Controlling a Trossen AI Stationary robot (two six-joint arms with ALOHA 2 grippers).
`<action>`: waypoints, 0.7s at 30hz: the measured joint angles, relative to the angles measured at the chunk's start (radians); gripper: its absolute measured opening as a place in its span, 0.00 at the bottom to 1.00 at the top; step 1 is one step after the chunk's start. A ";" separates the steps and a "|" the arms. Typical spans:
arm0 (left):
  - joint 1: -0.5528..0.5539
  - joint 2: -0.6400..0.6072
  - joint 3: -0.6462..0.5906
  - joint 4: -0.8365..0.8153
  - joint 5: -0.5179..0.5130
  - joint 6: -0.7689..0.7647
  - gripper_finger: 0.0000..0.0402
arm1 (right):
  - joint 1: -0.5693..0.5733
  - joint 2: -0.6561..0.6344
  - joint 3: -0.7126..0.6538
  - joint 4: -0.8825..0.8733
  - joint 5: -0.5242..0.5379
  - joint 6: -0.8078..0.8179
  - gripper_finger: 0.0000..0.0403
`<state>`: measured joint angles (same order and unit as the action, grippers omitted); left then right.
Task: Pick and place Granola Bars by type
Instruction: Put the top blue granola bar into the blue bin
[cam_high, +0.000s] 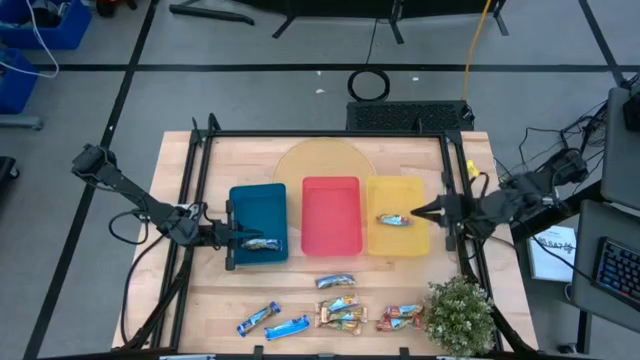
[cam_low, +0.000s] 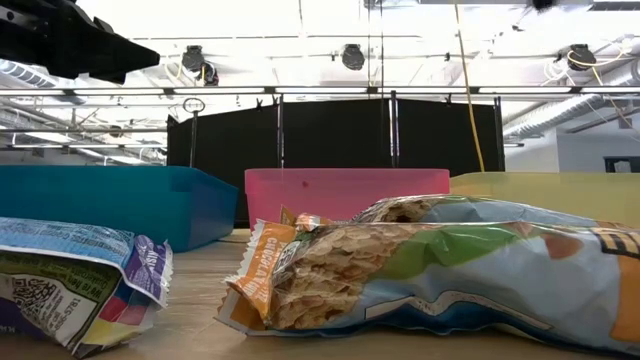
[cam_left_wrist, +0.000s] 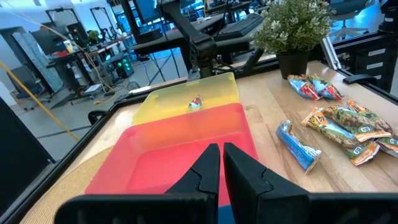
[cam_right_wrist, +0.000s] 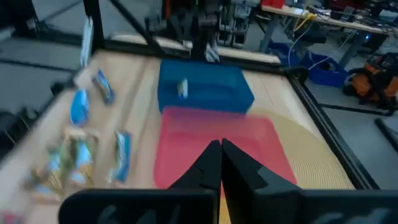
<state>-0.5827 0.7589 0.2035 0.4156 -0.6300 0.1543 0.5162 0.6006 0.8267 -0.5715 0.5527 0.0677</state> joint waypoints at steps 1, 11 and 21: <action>0.000 0.000 0.000 0.001 0.000 0.001 0.08 | -0.004 -0.033 -0.047 0.014 0.001 -0.010 0.00; 0.000 0.000 0.000 0.018 0.000 0.000 0.08 | -0.042 -0.162 -0.360 0.318 -0.002 -0.141 0.00; -0.037 0.002 0.064 -0.121 -0.134 -0.073 0.08 | -0.050 -0.162 -0.537 0.560 -0.058 -0.183 0.00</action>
<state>-0.6199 0.7612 0.2678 0.2948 -0.7638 0.0808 0.4663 0.4388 0.2896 -0.0115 0.4950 -0.1152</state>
